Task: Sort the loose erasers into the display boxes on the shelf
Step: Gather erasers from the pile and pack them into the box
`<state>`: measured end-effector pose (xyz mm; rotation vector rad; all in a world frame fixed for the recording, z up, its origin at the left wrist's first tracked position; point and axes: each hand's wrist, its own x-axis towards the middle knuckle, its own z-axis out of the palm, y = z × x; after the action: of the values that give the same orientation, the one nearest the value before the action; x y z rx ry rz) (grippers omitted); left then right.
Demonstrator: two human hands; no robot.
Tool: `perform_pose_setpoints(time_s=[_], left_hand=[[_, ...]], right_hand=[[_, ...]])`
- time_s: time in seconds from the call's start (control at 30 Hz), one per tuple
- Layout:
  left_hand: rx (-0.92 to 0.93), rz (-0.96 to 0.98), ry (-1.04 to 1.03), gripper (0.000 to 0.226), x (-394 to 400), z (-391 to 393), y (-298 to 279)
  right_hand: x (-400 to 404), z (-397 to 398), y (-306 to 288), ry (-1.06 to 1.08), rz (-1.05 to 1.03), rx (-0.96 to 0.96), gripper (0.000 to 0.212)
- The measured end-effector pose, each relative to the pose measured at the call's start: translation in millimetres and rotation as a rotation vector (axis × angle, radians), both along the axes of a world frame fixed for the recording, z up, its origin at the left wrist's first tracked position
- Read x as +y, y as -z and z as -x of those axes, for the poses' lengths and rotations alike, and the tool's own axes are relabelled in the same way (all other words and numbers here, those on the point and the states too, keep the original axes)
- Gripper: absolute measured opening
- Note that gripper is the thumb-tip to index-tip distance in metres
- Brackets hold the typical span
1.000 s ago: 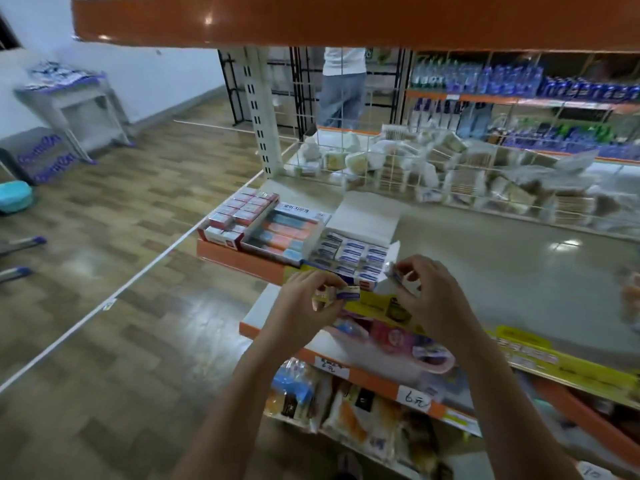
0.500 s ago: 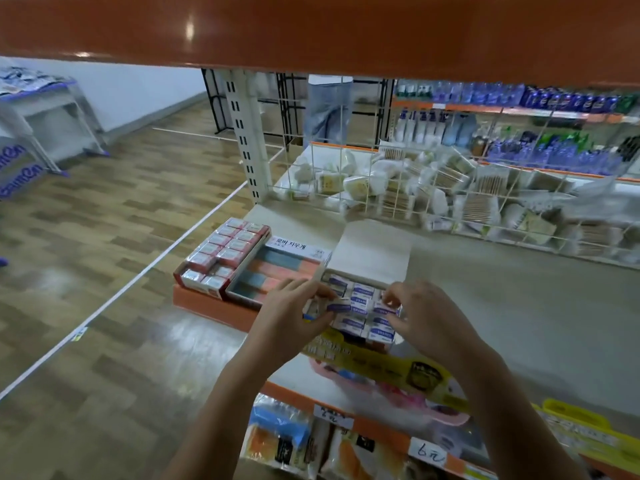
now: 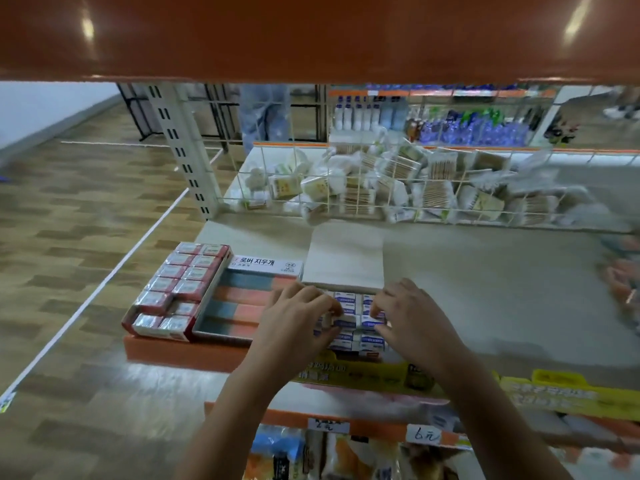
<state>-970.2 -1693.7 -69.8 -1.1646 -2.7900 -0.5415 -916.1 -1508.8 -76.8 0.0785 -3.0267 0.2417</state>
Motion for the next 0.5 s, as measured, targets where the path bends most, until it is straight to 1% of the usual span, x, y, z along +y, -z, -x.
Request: perform_pose_setpoints(time_s=[0.1,0.2,0.27,0.33,0.43,0.5], left_hand=[[0.009,0.129,0.081,0.033,6.0,2.4,-1.7],[0.013,0.195,0.147,0.033,15.8,4.6,-1.3],[0.002,0.195,0.167,0.033,23.2,5.4,1.3],[-0.024,0.191,0.181,0.033,29.8,5.4,4.6],[-0.045,0.172,0.215,0.033,37.4,3.9,9.0],[-0.039,0.155,0.234,0.032,40.6,3.9,10.3]], right_hand=[[-2.8,-2.4,0.6,0.033,0.031,-0.003,0.021],[-0.1,-6.8,-3.1,0.095,0.105,0.043,0.022],[3.7,-12.9,-6.5,0.186,0.144,0.112,0.023],[6.1,-20.2,-8.0,0.286,0.181,0.14,0.027],[8.7,-28.8,-3.1,0.407,0.237,0.13,0.031],[8.6,-31.5,2.1,0.443,0.285,0.11,0.027]])
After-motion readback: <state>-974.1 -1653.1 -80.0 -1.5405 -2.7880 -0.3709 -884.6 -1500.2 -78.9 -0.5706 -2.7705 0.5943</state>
